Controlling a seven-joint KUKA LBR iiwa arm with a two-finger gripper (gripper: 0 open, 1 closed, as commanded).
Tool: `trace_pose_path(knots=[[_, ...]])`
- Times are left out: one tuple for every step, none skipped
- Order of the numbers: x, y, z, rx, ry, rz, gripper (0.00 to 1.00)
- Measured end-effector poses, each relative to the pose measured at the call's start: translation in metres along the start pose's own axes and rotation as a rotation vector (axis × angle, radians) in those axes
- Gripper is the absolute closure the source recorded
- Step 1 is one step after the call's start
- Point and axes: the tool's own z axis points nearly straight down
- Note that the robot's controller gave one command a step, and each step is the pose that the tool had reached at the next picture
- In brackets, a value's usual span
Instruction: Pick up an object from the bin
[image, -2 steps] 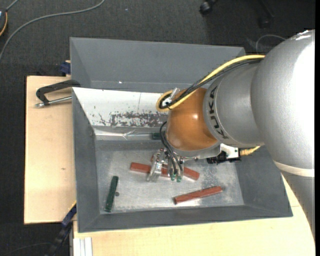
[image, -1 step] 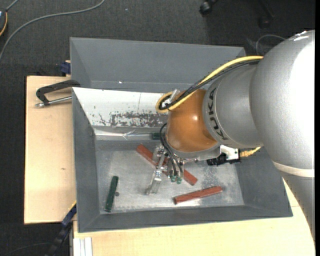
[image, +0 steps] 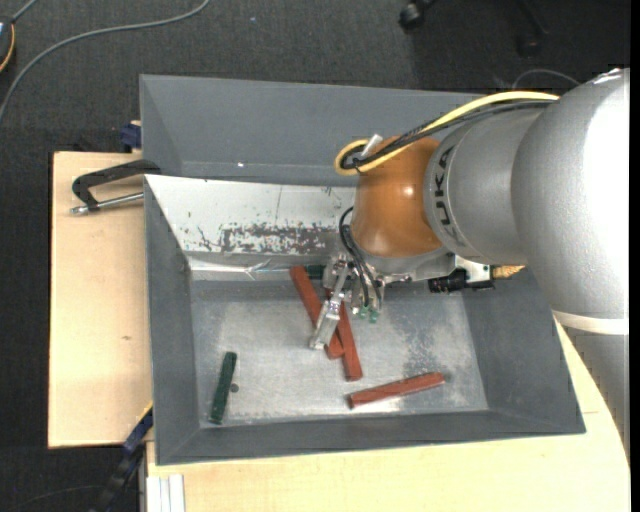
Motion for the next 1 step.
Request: trace_pose_path(knots=[[-0.0006,0.0038,-0.0044,-0.007,-0.007,-0.002,1.0]])
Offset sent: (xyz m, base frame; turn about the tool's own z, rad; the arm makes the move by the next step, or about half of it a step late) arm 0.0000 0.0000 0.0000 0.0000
